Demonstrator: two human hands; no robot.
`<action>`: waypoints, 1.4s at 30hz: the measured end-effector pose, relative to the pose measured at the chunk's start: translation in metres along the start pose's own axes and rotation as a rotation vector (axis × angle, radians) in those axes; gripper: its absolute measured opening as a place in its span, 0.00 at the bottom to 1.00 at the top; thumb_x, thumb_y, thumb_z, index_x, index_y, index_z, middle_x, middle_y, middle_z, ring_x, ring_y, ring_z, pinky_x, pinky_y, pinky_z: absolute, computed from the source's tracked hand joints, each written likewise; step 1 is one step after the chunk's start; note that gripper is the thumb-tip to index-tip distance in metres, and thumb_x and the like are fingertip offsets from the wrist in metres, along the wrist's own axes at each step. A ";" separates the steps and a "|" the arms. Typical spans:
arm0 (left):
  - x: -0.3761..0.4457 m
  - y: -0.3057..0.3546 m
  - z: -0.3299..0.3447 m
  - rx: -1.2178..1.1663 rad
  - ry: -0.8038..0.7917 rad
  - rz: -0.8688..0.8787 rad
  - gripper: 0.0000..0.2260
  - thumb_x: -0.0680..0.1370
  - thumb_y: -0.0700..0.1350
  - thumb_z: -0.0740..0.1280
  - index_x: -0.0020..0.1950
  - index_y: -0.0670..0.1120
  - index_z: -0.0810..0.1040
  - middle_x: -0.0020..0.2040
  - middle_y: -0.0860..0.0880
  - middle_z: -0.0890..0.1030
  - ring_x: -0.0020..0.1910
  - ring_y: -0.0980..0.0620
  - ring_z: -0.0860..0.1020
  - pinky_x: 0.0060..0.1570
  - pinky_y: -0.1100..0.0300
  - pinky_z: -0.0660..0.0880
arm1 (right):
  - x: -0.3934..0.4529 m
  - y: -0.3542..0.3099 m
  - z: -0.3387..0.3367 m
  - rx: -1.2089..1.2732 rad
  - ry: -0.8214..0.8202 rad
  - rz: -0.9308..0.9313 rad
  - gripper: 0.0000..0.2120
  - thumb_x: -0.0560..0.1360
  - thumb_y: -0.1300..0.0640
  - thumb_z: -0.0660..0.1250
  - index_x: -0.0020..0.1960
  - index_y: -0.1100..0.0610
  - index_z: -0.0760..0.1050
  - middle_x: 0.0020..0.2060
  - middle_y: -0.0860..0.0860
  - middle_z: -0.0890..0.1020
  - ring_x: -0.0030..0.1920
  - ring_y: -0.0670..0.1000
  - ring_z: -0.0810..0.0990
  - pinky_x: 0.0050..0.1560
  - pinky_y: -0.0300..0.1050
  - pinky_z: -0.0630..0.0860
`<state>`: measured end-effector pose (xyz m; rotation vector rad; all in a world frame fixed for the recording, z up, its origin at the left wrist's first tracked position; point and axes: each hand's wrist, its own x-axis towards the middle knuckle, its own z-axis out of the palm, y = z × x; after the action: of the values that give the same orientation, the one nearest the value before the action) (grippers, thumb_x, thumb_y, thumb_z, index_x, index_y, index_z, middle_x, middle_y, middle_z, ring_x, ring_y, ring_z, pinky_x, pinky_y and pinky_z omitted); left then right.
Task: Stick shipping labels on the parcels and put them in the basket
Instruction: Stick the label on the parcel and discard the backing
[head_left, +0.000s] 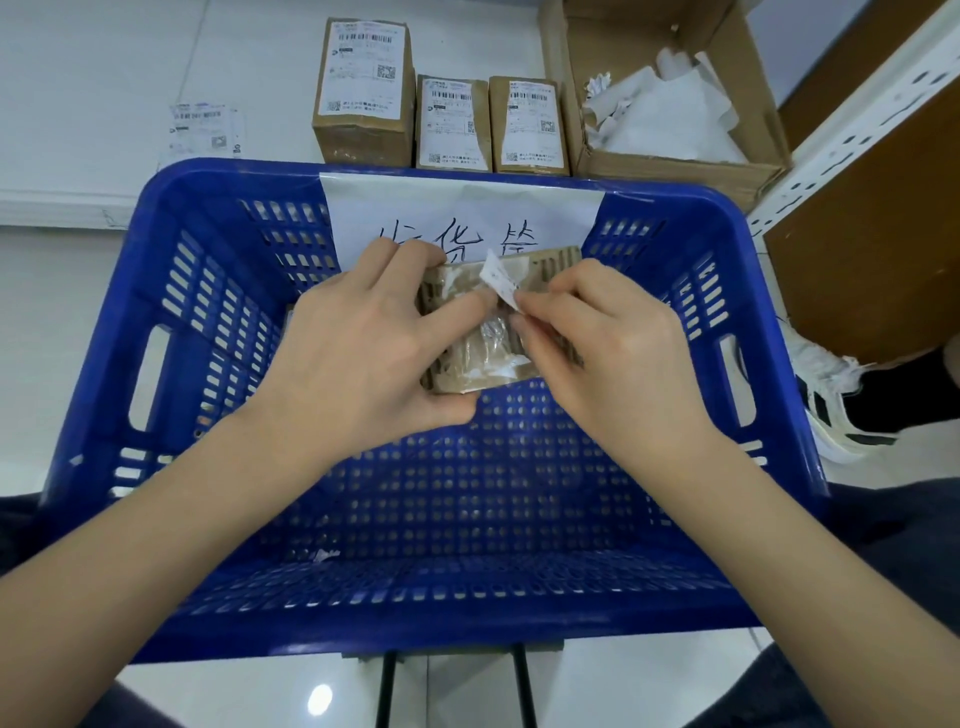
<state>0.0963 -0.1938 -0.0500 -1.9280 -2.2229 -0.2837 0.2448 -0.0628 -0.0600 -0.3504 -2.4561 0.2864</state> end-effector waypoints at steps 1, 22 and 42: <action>0.000 0.000 0.000 0.000 -0.005 -0.006 0.25 0.65 0.59 0.66 0.57 0.49 0.74 0.51 0.39 0.78 0.45 0.41 0.76 0.33 0.61 0.60 | -0.001 -0.001 0.001 -0.001 -0.028 0.005 0.08 0.77 0.61 0.66 0.50 0.65 0.82 0.38 0.58 0.79 0.36 0.56 0.77 0.30 0.51 0.75; 0.003 0.003 -0.001 0.018 0.011 -0.005 0.38 0.62 0.58 0.73 0.70 0.53 0.66 0.51 0.38 0.78 0.45 0.40 0.77 0.31 0.60 0.63 | 0.010 -0.007 -0.011 0.363 -0.217 0.494 0.04 0.76 0.60 0.68 0.48 0.57 0.73 0.36 0.46 0.78 0.37 0.47 0.76 0.42 0.48 0.75; 0.002 0.003 0.007 0.044 0.010 0.017 0.33 0.66 0.60 0.60 0.66 0.44 0.77 0.47 0.39 0.78 0.42 0.41 0.77 0.30 0.61 0.63 | 0.006 -0.002 -0.006 0.167 -0.224 0.225 0.18 0.71 0.58 0.71 0.59 0.60 0.78 0.44 0.53 0.78 0.42 0.52 0.78 0.41 0.52 0.79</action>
<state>0.0992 -0.1896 -0.0567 -1.9182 -2.1865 -0.2392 0.2434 -0.0619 -0.0509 -0.5487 -2.5892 0.6539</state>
